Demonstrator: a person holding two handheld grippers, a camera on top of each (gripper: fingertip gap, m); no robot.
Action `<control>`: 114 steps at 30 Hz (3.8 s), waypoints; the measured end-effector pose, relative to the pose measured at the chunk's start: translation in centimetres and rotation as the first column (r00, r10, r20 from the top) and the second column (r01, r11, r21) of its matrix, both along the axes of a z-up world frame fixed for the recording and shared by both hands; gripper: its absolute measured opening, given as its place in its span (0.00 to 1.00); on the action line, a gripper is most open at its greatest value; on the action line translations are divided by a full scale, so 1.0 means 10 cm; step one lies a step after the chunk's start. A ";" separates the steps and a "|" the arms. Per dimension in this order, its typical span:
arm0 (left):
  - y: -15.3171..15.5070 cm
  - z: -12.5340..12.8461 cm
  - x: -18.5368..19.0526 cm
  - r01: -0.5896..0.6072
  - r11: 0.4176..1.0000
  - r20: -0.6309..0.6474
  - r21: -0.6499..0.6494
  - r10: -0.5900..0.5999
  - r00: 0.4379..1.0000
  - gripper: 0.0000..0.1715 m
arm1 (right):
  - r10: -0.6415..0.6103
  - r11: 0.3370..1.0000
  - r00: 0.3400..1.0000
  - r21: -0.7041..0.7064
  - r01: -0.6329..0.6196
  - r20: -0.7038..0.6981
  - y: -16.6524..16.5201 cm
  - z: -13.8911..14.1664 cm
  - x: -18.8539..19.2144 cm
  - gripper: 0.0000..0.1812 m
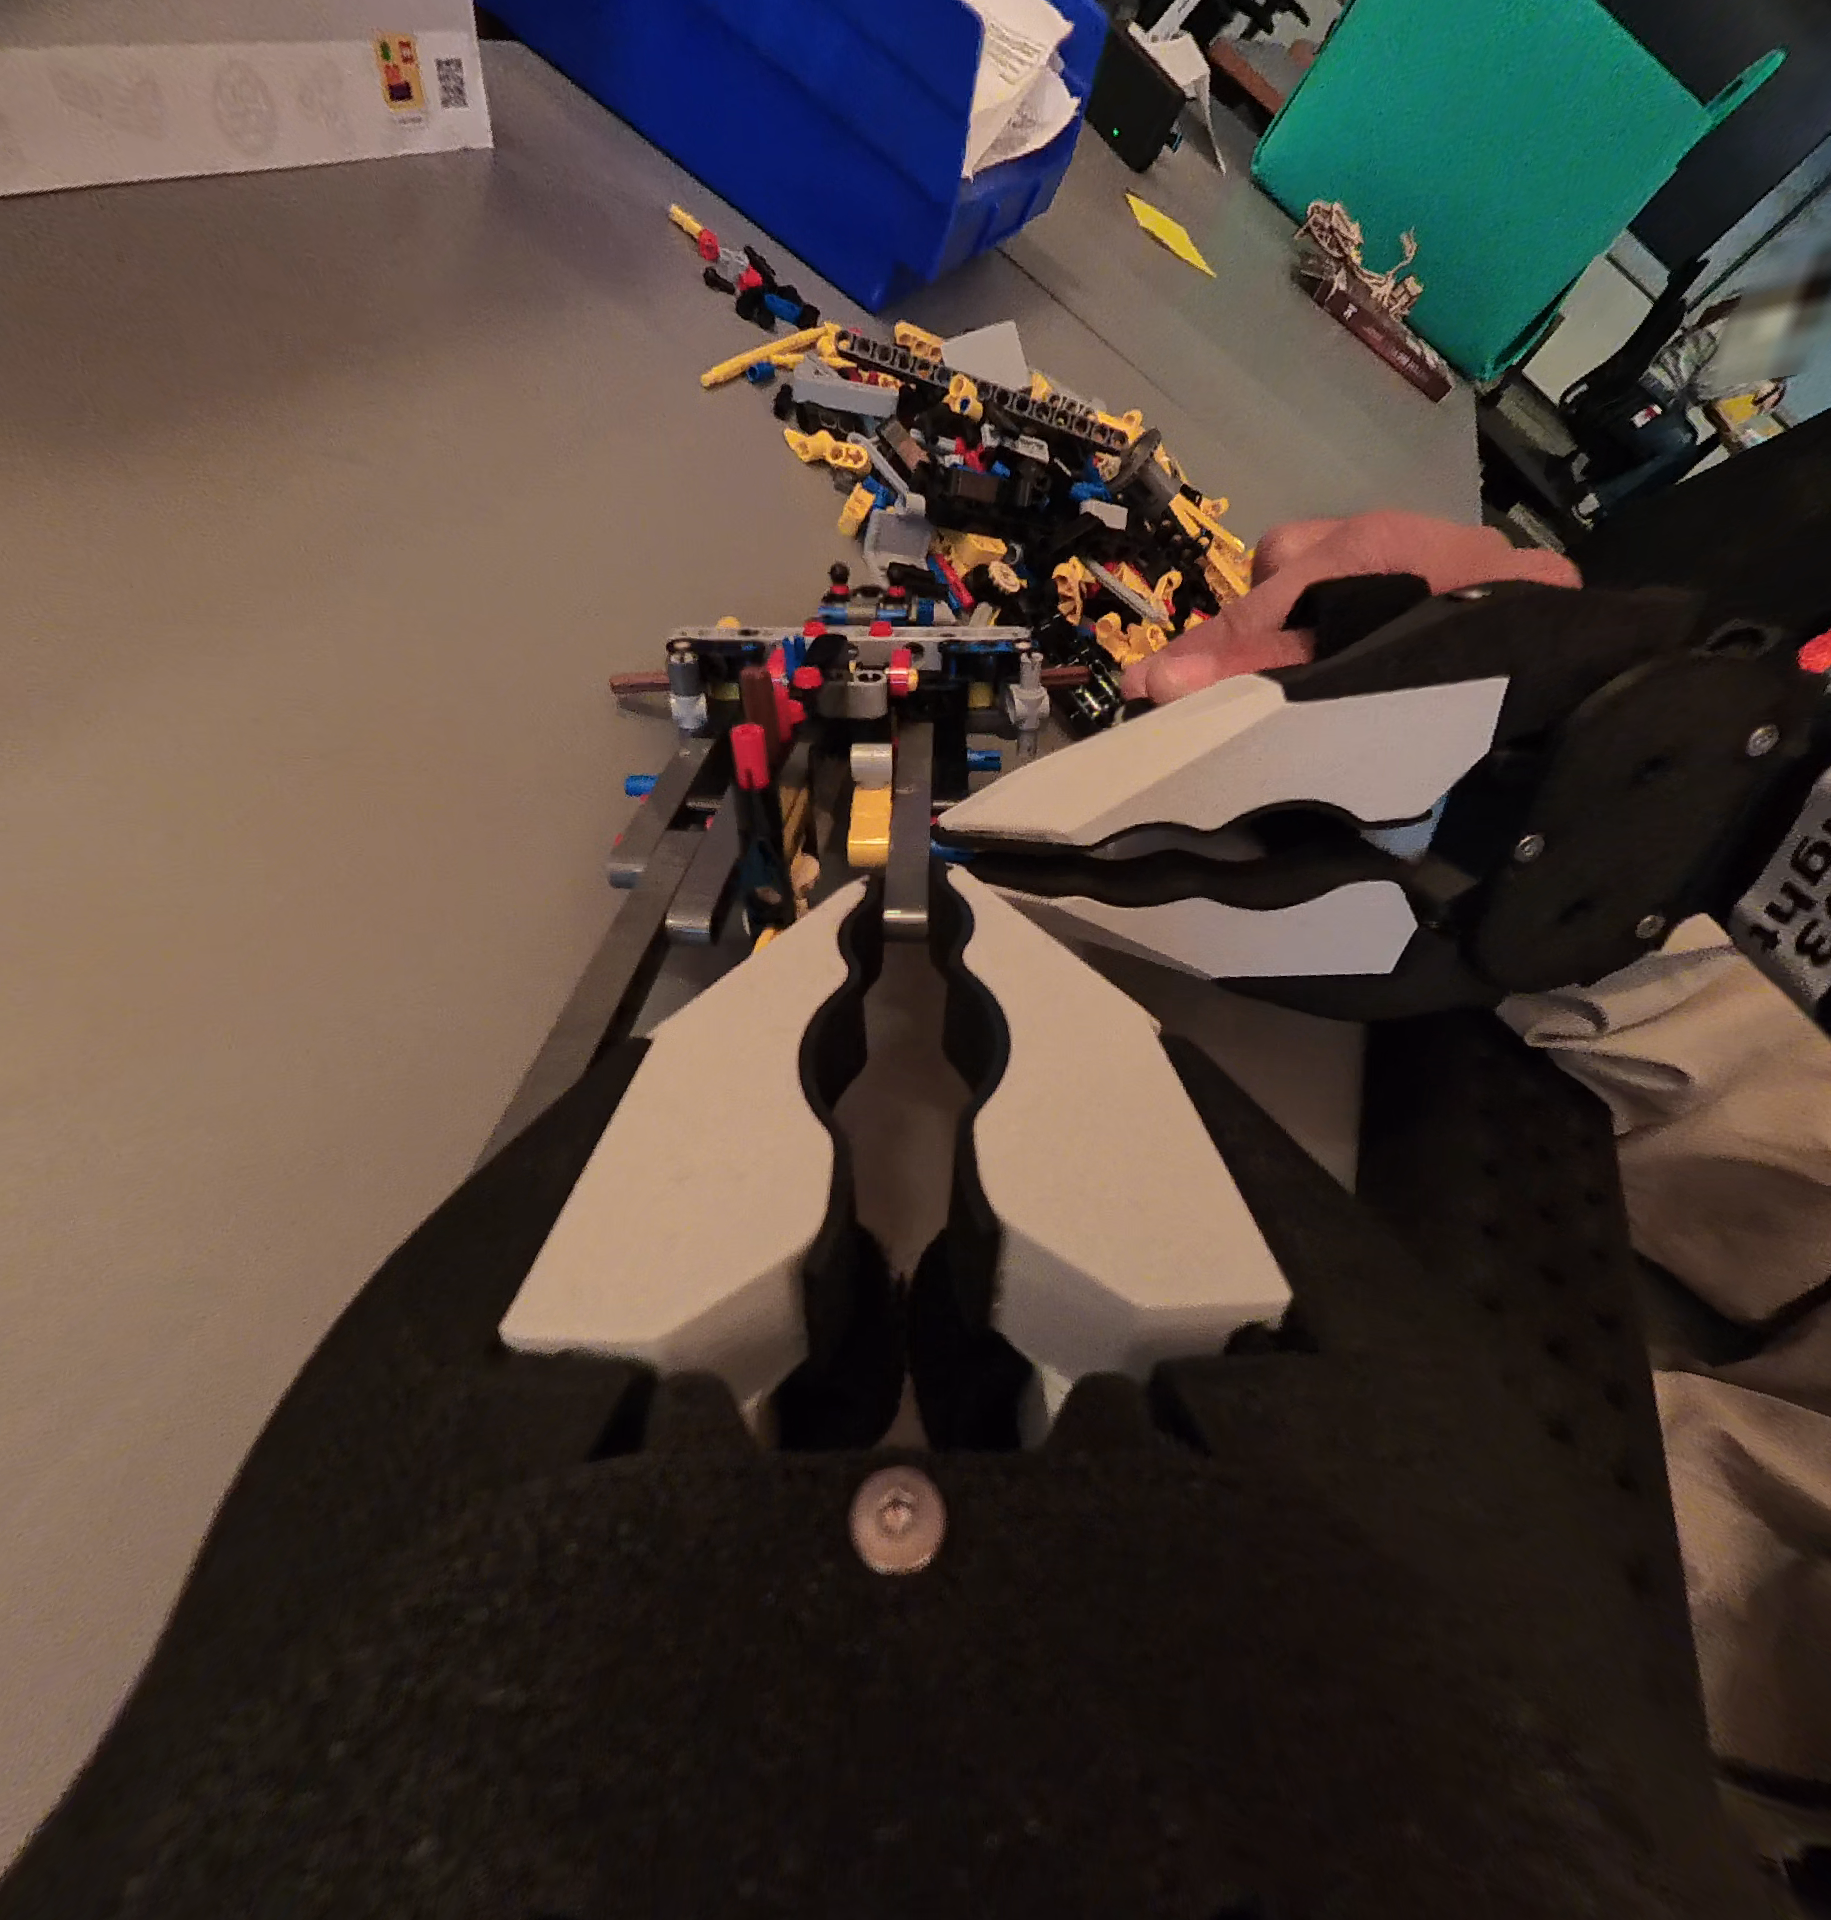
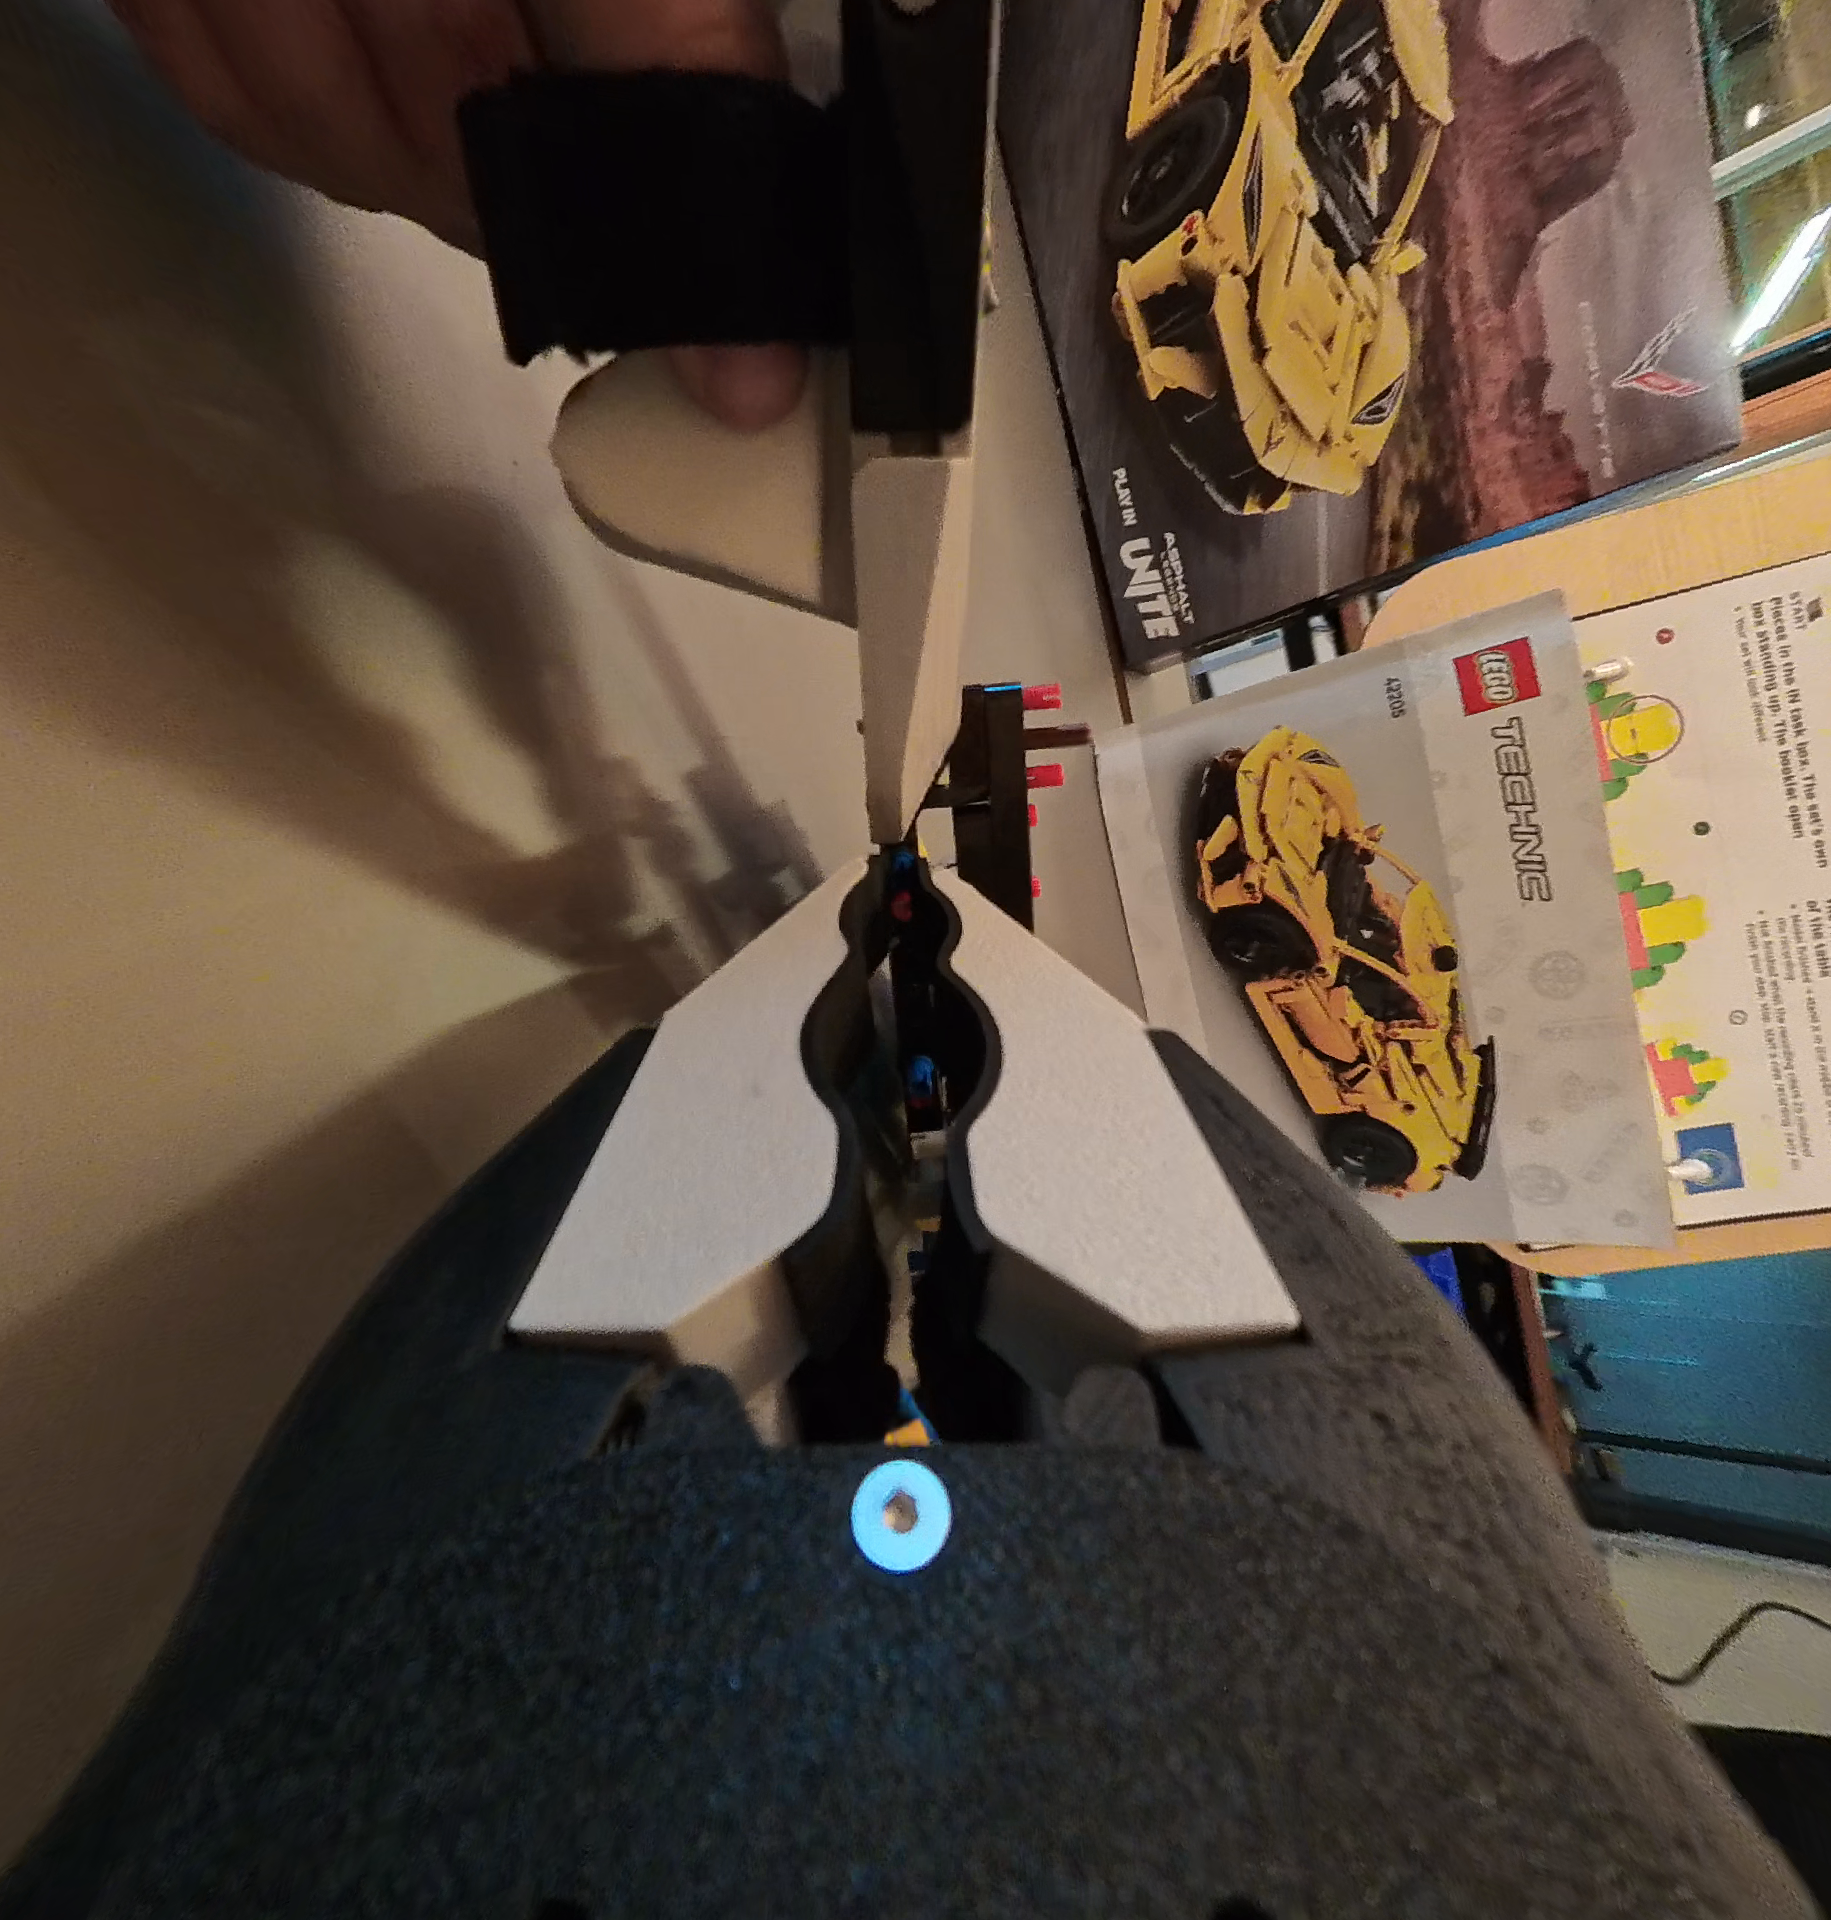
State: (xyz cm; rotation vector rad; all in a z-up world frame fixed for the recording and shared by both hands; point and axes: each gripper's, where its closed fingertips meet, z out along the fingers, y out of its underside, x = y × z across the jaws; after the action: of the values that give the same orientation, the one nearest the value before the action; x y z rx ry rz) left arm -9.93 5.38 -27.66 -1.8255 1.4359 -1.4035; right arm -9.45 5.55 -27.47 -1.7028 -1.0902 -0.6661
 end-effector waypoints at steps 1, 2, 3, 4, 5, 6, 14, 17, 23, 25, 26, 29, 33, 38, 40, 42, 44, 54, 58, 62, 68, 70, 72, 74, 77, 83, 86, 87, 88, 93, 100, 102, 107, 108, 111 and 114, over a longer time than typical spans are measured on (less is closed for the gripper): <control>-0.02 0.00 0.01 0.006 1.000 -0.002 -0.016 -0.006 1.000 0.05 | -0.006 1.000 1.000 0.012 0.006 0.022 -0.02 0.00 0.01 0.01; -0.03 -0.01 0.02 0.011 1.000 -0.006 -0.023 -0.011 1.000 0.05 | -0.018 1.000 0.998 0.017 0.017 0.052 -0.03 -0.01 0.02 0.01; -0.04 -0.03 0.03 0.009 1.000 -0.013 -0.023 -0.010 1.000 0.05 | -0.027 0.999 0.996 0.026 0.024 0.084 -0.05 -0.02 0.03 0.01; -0.06 -0.04 0.04 0.009 1.000 -0.017 -0.020 -0.010 1.000 0.05 | -0.036 0.999 0.993 0.030 0.033 0.110 -0.06 -0.03 0.04 0.01; -0.08 -0.04 0.04 0.013 1.000 -0.017 -0.025 -0.014 1.000 0.05 | -0.041 0.999 0.991 0.037 0.036 0.131 -0.08 -0.03 0.05 0.01; -0.10 -0.04 0.04 0.019 0.999 -0.017 -0.035 -0.020 1.000 0.05 | -0.042 0.998 0.989 0.045 0.036 0.143 -0.10 -0.03 0.04 0.01; 0.47 -0.17 -0.04 -0.179 0.984 -0.039 -0.023 0.178 0.983 0.04 | -0.041 0.995 0.999 0.087 0.039 0.024 -0.45 0.10 -0.08 0.02; 0.15 -0.19 0.02 -0.063 0.995 -0.051 0.072 0.067 0.996 0.04 | -0.107 0.988 0.980 0.089 0.123 -0.166 -0.54 0.25 0.11 0.02; 0.11 -0.22 0.06 -0.048 0.999 -0.070 0.020 0.049 0.996 0.05 | -0.461 0.863 0.695 -0.098 0.495 -0.552 -0.68 0.34 1.55 0.02; 0.06 -0.23 0.05 -0.029 0.998 -0.078 0.058 0.034 0.996 0.05 | -0.542 0.825 0.621 -0.218 0.522 -0.566 -0.78 0.17 1.89 0.02; 0.04 -0.25 0.05 -0.021 0.996 -0.089 0.088 0.029 0.996 0.05 | -0.541 0.832 0.616 -0.260 0.490 -0.573 -0.78 0.08 1.94 0.02; 0.01 -0.27 0.04 -0.010 0.988 -0.107 0.154 0.027 0.994 0.05 | -0.545 0.831 0.619 -0.267 0.487 -0.566 -0.79 -0.03 2.02 0.02; 0.05 -0.18 0.03 -0.016 0.973 -0.075 0.229 0.034 0.997 0.05 | -0.608 0.788 0.617 -0.286 0.544 -0.500 -0.80 -0.05 2.09 0.12; 0.35 -0.03 -0.02 -0.131 0.969 -0.029 0.211 0.140 0.990 0.05 | -0.542 0.833 0.666 -0.223 0.506 -0.512 -0.58 0.25 1.70 0.13; 0.43 -0.07 -0.04 -0.163 0.970 -0.044 0.179 0.173 0.984 0.05 | -0.486 0.874 0.680 -0.301 0.381 -0.550 -0.43 0.21 1.25 0.13; 0.50 -0.11 -0.03 -0.207 0.966 -0.061 0.152 0.218 0.974 0.05 | -0.444 0.884 0.658 -0.416 0.212 -0.608 -0.28 0.03 0.71 0.23; 0.57 -0.10 -0.03 -0.236 0.959 -0.060 0.160 0.248 0.967 0.05 | -0.447 0.875 0.638 -0.454 0.167 -0.627 -0.10 -0.14 0.40 0.22; 0.63 -0.36 -0.14 -0.252 0.965 -0.224 0.071 0.262 0.939 0.13 | -0.552 0.802 0.611 -0.563 0.200 -0.568 0.27 -0.53 0.15 0.17; 0.69 -0.19 -0.23 -0.267 0.962 -0.183 -0.060 0.252 0.950 0.22 | -0.470 0.838 0.684 -0.526 0.146 -0.559 0.26 -0.52 0.11 0.12; 0.71 0.00 -0.28 -0.246 0.960 -0.132 -0.131 0.229 0.964 0.22 | -0.141 0.973 0.871 -0.226 0.036 -0.470 0.22 -0.15 -0.10 0.12; 0.23 0.35 -0.19 0.061 0.947 0.064 -0.315 -0.043 0.997 0.10 | 0.065 0.998 0.903 0.039 -0.054 -0.425 0.13 0.33 -0.27 0.12; 0.18 0.39 -0.19 0.092 0.939 0.086 -0.332 -0.067 0.994 0.09 | 0.087 0.996 0.890 0.063 -0.065 -0.448 0.10 0.40 -0.25 0.12; 0.15 0.40 -0.18 0.106 0.933 0.102 -0.344 -0.075 0.992 0.10 | 0.074 0.997 0.885 0.046 -0.059 -0.461 0.09 0.39 -0.22 0.12; 0.12 0.43 -0.16 0.123 0.926 0.126 -0.356 -0.082 0.989 0.13 | 0.070 0.997 0.884 0.047 -0.054 -0.463 0.09 0.40 -0.20 0.12; 0.09 0.48 -0.15 0.142 0.916 0.152 -0.376 -0.090 0.984 0.15 | 0.073 0.997 0.891 0.048 -0.057 -0.448 0.08 0.39 -0.20 0.12; 0.06 0.48 -0.15 0.161 0.905 0.163 -0.394 -0.103 0.981 0.09 | 0.101 0.995 0.895 0.060 -0.082 -0.435 0.06 0.40 -0.26 0.12; 0.03 0.47 -0.16 0.175 0.908 0.162 -0.380 -0.121 0.979 0.04 | 0.099 0.995 0.900 0.049 -0.087 -0.425 0.06 0.37 -0.27 0.12; 0.03 0.48 -0.17 0.182 0.906 0.168 -0.383 -0.125 0.978 0.04 | 0.105 0.994 0.900 0.055 -0.090 -0.422 0.05 0.38 -0.27 0.12; 0.02 0.49 -0.17 0.189 0.901 0.174 -0.390 -0.129 0.976 0.04 | 0.112 0.994 0.900 0.058 -0.096 -0.422 0.04 0.39 -0.28 0.12; -0.01 0.49 -0.17 0.201 0.906 0.171 -0.372 -0.146 0.974 0.04 | 0.149 0.989 0.908 0.072 -0.132 -0.392 0.02 0.38 -0.32 0.12; -0.01 0.46 -0.20 0.202 0.918 0.144 -0.340 -0.162 0.976 0.04 | 0.148 0.989 0.900 0.046 -0.142 -0.409 0.02 0.36 -0.30 0.12; -0.01 0.46 -0.21 0.201 0.928 0.142 -0.315 -0.164 0.976 0.04 | 0.154 0.988 0.906 0.054 -0.144 -0.395 0.02 0.35 -0.31 0.12; 0.00 0.76 -0.28 0.251 0.951 0.309 -0.183 -0.186 0.933 0.04 | 0.142 0.989 0.685 0.070 -0.133 -0.714 -0.03 0.59 -0.27 0.13; -0.02 0.86 -0.32 0.277 0.950 0.362 -0.145 -0.210 0.908 0.04 | 0.141 0.984 0.570 0.053 -0.167 -0.809 -0.06 0.68 -0.27 0.15; -0.13 1.09 -0.42 0.330 0.942 0.478 -0.055 -0.265 0.837 0.04 | 0.081 0.908 0.168 0.004 -0.419 -0.983 -0.21 0.84 -0.43 0.18; -0.25 1.07 -0.43 0.371 0.928 0.478 -0.029 -0.314 0.821 0.04 | 0.027 0.823 0.032 0.004 -0.568 -0.999 -0.30 0.90 -0.59 0.20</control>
State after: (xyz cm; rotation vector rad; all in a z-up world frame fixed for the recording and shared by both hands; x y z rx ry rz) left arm -14.21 2.85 -16.97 -1.1903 1.4829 -1.9843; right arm -15.39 2.52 -18.50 -1.5765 -0.4616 1.1161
